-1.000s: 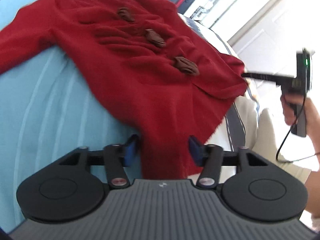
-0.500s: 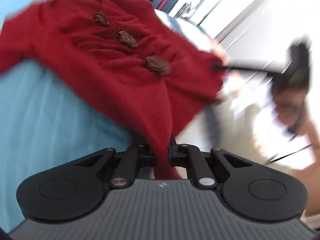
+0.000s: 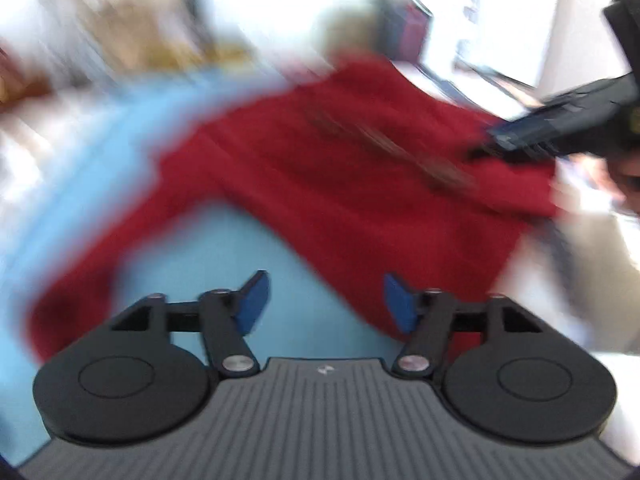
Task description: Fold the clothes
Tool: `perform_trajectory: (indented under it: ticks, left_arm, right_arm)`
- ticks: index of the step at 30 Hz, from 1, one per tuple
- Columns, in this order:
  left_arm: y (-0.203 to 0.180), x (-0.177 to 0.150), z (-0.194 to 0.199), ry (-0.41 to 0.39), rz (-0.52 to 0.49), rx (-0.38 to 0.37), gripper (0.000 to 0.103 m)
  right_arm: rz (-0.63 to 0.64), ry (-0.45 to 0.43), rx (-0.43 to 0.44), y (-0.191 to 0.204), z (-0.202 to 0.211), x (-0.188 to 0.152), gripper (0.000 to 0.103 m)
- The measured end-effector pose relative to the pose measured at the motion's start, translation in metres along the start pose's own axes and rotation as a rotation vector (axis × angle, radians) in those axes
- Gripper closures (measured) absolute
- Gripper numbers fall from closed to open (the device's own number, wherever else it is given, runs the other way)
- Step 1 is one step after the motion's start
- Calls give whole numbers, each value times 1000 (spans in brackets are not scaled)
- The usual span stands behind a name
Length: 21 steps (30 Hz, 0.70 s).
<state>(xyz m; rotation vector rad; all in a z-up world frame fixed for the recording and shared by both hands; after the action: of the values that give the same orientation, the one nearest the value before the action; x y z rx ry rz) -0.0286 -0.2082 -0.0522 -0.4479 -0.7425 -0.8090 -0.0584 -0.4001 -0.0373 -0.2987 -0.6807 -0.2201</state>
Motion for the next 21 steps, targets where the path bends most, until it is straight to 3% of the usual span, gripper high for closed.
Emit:
perform_trajectory:
  ticks: [1,4,6,9,11,12,14,15,16,17,18,19,21]
  left_arm:
    - [10,0,0,13,8,65,26]
    - [40,0,-1,53,35,255,26]
    - [65,-5,-1,103,60,360,23]
    - [99,-23,-8,217,31,481,10]
    - [121,-35,-18,312,34,512,10]
    - [132,-37,-23,333,73,493,8]
    - [148,-31,-26,312,152,435,9]
    - [155,-25,-26,280,192,400,19]
    - [161,-18,-25,249,222,371,43]
    - [163,-10,-24,218,211,377,56]
    - [167,-1,-24,186,191,411,77]
    - [169,11,-22,149,161,441,87]
    - [166,32,-18,76,116,442,89]
  right_arm:
    - [59,-43,-71,12,2,7,58]
    - [158,-110,-81,44,4,28,58]
    - [211,-119,-42,65,4,37,57]
    - [272,-145,7,95,7,46,56]
    - [224,-167,35,106,14,43,52]
    - [199,-151,75,109,15,37,52]
    - [183,-112,134,116,15,22,52]
    - [191,-90,129,118,13,15,52]
    - [203,-65,123,119,9,9,52]
    - [214,-40,118,120,6,2,52]
    - [218,-24,106,120,4,-2,52]
    - [207,-22,102,117,4,-2,52]
    - [183,-19,95,112,3,-2,52]
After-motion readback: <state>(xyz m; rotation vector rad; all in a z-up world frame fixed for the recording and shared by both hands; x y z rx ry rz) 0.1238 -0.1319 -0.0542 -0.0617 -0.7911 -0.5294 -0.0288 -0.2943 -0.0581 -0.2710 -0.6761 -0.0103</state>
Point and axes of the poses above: each gripper's, at about its wrist camera, not at the fingertips, and z roughly against the way its jaws point, y to its left, x to its top, the point moved 2 cm from there along -z, roughly the way its jaws point, and after that the axes turned 12 degrees about -x, right-handed, at the moved point
